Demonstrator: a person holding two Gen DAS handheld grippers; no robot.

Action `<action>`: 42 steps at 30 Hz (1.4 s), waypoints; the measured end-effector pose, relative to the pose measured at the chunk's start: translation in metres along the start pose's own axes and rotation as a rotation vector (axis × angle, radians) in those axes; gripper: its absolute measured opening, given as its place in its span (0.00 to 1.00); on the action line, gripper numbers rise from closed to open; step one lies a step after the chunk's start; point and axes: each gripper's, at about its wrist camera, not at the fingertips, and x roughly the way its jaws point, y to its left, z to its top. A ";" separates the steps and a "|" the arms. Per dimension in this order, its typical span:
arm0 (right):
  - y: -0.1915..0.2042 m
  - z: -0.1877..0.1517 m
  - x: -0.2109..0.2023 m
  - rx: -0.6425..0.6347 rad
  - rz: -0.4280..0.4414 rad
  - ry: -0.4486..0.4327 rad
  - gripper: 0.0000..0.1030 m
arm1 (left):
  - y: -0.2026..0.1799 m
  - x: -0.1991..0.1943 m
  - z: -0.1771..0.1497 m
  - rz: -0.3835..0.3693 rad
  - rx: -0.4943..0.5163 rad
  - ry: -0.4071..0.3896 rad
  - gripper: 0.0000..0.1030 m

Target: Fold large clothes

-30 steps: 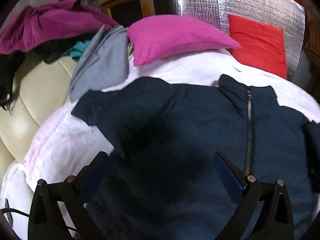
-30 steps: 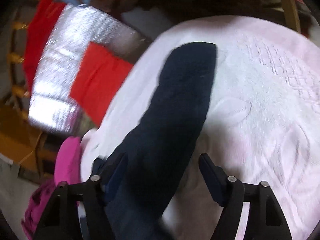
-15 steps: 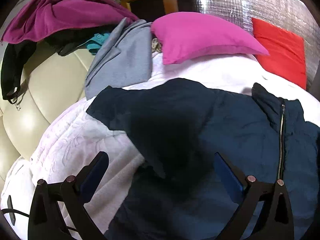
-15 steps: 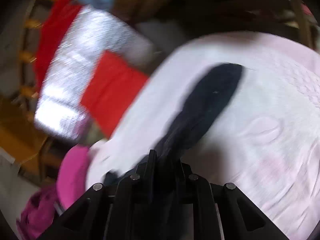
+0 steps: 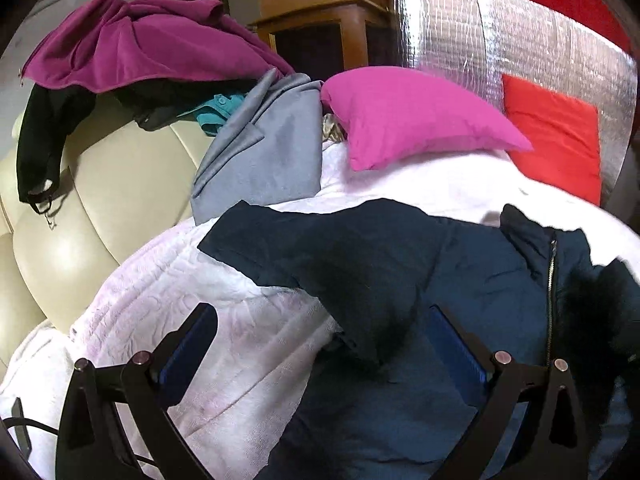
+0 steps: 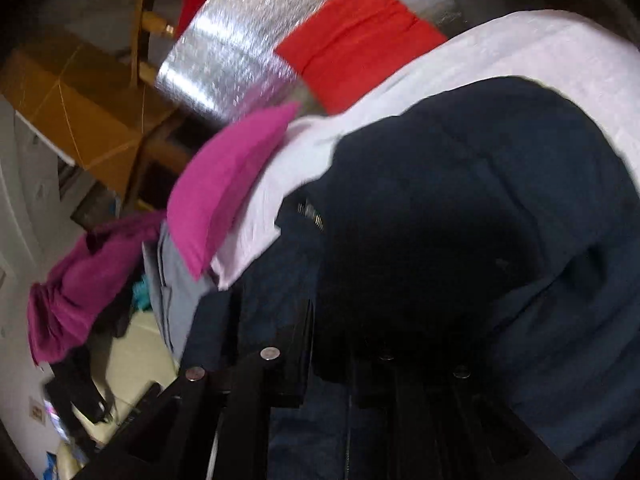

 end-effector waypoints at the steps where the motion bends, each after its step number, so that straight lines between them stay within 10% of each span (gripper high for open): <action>1: 0.005 -0.005 0.002 -0.018 -0.009 0.022 0.26 | 0.003 -0.001 0.001 -0.009 -0.009 -0.003 1.00; 6: 0.013 -0.015 -0.018 -0.087 -0.008 0.015 0.81 | 0.009 -0.005 0.005 -0.051 -0.042 -0.020 1.00; 12: 0.012 -0.015 -0.053 -0.161 -0.025 -0.019 0.81 | 0.008 -0.009 0.005 -0.068 -0.058 -0.035 1.00; 21: -0.046 0.020 -0.058 0.092 -0.062 -0.093 0.81 | -0.002 -0.004 0.003 -0.077 -0.043 -0.022 1.00; 29: -0.078 0.048 -0.019 0.306 0.023 -0.078 0.80 | -0.025 0.041 -0.007 -0.105 0.027 0.208 1.00; 32: -0.071 0.055 -0.014 0.287 0.037 -0.079 0.61 | -0.026 0.045 -0.008 -0.093 0.018 0.218 1.00; 34: -0.063 0.060 -0.011 0.259 0.023 -0.069 0.31 | -0.027 0.045 -0.009 -0.088 0.014 0.217 1.00; 42: 0.029 0.048 -0.003 -0.078 0.078 -0.021 0.26 | -0.020 0.052 -0.003 -0.058 -0.002 0.221 1.00</action>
